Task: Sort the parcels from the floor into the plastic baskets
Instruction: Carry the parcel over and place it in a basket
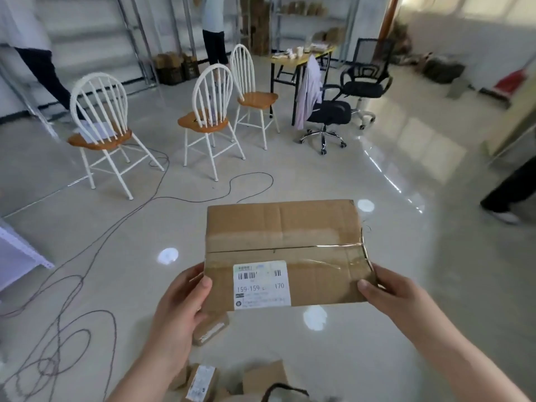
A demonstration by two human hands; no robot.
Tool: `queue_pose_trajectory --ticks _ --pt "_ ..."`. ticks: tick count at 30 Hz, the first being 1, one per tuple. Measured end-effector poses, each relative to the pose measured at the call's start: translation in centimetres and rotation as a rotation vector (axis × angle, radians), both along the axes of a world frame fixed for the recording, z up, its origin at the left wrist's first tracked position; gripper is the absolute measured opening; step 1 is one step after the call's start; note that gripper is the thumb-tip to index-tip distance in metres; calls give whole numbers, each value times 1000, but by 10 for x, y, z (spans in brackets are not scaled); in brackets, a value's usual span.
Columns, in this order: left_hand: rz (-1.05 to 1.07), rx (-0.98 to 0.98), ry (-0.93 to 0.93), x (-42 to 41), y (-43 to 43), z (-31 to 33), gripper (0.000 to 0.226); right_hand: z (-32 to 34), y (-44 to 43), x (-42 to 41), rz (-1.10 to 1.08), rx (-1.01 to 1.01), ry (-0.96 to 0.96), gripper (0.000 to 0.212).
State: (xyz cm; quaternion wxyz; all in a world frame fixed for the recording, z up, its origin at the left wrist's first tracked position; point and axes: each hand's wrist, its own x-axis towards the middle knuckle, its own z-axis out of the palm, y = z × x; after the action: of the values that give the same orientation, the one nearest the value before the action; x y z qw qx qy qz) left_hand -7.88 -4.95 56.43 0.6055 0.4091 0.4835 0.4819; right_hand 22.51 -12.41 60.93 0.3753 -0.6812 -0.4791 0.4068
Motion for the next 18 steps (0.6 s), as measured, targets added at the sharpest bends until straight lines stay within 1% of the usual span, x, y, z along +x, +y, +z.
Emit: queue_pose_trajectory --ticks 4,6,11,14,18 --pt "-101 13 13 22 -11 7 40 3 -48 7 -119 14 56 27" --pt "-161 21 21 37 -18 12 40 3 -71 17 -189 27 32 26" --pt "-288 51 12 85 -41 18 35 2 -133 49 -277 78 33 32" --pt "-368 63 12 132 -66 21 38 2 -181 81 -390 120 22 37" --pt "-535 78 -12 217 -113 30 45 -2 -270 133 -603 88 56 27"
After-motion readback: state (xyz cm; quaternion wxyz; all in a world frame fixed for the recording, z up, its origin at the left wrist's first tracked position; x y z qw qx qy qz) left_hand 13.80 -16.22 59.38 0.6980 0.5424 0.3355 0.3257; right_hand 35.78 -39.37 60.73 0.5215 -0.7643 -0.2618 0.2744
